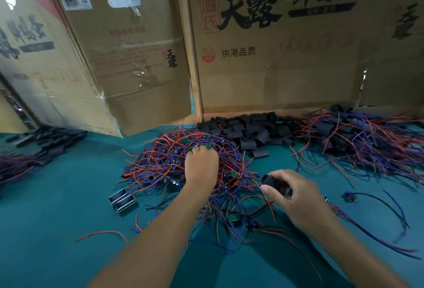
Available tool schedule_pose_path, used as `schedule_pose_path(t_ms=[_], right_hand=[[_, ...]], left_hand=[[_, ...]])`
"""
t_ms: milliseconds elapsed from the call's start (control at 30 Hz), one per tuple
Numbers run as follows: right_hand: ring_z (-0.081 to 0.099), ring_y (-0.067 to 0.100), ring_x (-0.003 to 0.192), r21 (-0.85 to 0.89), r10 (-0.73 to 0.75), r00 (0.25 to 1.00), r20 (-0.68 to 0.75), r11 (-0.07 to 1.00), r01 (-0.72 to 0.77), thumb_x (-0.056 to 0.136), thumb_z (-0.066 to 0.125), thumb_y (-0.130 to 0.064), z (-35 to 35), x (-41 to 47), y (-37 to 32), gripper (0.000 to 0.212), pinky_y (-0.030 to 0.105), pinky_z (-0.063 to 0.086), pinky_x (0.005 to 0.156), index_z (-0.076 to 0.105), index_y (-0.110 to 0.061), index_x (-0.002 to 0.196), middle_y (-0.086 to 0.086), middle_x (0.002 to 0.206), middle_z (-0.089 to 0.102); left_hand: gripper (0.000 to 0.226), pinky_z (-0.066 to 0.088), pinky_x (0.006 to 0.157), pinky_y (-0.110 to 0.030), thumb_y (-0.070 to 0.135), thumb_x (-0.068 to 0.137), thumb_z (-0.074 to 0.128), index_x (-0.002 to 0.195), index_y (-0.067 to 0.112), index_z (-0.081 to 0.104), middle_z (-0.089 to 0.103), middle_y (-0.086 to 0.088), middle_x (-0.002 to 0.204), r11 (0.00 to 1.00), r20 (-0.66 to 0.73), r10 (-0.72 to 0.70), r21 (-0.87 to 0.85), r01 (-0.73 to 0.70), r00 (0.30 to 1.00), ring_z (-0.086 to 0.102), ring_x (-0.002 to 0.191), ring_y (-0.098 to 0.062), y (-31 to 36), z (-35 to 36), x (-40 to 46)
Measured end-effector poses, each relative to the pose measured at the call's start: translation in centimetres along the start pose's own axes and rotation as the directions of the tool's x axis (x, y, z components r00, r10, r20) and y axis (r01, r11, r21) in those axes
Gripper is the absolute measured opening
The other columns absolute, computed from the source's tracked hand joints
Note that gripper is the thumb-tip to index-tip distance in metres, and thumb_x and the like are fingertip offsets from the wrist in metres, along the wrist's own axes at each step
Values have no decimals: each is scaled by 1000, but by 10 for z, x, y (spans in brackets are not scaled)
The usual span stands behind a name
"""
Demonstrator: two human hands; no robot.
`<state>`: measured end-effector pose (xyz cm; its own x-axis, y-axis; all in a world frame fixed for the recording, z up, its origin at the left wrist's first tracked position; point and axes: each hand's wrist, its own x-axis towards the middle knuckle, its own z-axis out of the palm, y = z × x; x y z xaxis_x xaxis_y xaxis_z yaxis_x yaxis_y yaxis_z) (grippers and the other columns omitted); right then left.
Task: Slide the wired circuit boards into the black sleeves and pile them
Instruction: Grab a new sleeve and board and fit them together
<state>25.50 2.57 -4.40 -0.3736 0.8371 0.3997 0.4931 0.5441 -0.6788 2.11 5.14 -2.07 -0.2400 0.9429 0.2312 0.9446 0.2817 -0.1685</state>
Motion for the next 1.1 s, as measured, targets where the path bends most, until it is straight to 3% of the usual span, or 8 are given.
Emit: schedule_pose_path(t_ms=[100, 267, 400, 467, 567, 800, 900, 1100], right_hand=[[52, -2, 87, -72, -49, 995, 81, 996, 55, 89, 59, -52, 2, -1, 1, 19, 12, 40, 73, 59, -35, 99, -18, 91, 57], [49, -5, 87, -117, -52, 991, 122, 991, 67, 92, 58, -47, 3, -1, 8, 17, 10, 38, 74, 56, -34, 103, -20, 95, 53], [49, -5, 86, -106, -54, 994, 96, 992, 64, 92, 59, -49, 2, 0, 15, 19, 11, 37, 72, 56, -34, 104, -21, 94, 52], [50, -3, 84, -116, -64, 993, 96, 990, 75, 91, 60, -49, 2, 0, 17, 19, 13, 38, 73, 57, -33, 102, -20, 92, 52], [50, -3, 84, -126, -76, 994, 77, 988, 85, 90, 60, -49, 0, 1, 17, 18, 12, 38, 74, 57, -34, 100, -19, 91, 54], [50, -7, 88, -113, -60, 991, 119, 991, 73, 90, 61, -49, 1, 0, 11, 13, 12, 38, 71, 53, -42, 97, -23, 92, 53], [52, -6, 90, -95, -44, 991, 129, 994, 57, 88, 66, -45, 0, -1, 6, 14, 13, 39, 75, 55, -43, 97, -21, 95, 57], [62, 9, 60, 277, 78, 970, 232, 950, -143, 85, 76, -26, 3, -5, -16, 12, 24, 49, 64, 66, -21, 90, -6, 72, 69]], left_hand=[[14, 44, 93, -47, 3, 87, 65, 100, 8, 65, 63, -16, 112, 994, 78, -11, 110, 2, 997, 55, 112, -37, 7, -7, 6], [13, 43, 90, -46, 0, 90, 60, 84, 10, 54, 66, -13, 101, 997, 69, -78, 28, 76, 995, 56, 104, -35, 10, -18, 11], [33, 44, 69, -38, 21, 93, 62, 66, 9, 46, 54, -6, 70, 960, -60, -112, -263, 92, 992, 54, 77, -30, -8, -26, 7], [34, 39, 62, -33, 27, 91, 65, 67, 10, 47, 47, 0, 62, 759, -80, -256, -634, 149, 963, 49, 66, -27, -30, -33, -2], [17, 46, 71, -34, 33, 91, 70, 90, 17, 63, 69, 5, 82, 244, -3, -404, -964, 105, 915, 64, 79, -13, -52, -37, -25], [10, 40, 50, -22, 14, 103, 52, 94, 15, 48, 75, -10, 87, -479, -18, -457, -838, -263, 889, 42, 49, -13, -53, -32, -59], [9, 44, 49, -22, 16, 104, 48, 95, 14, 47, 73, -14, 86, -639, 34, -362, -737, -221, 932, 45, 47, -14, -46, -30, -64], [10, 47, 51, -22, 23, 95, 56, 95, 14, 51, 67, -10, 77, -708, 10, -321, -667, -233, 947, 51, 53, -14, -36, -32, -64]])
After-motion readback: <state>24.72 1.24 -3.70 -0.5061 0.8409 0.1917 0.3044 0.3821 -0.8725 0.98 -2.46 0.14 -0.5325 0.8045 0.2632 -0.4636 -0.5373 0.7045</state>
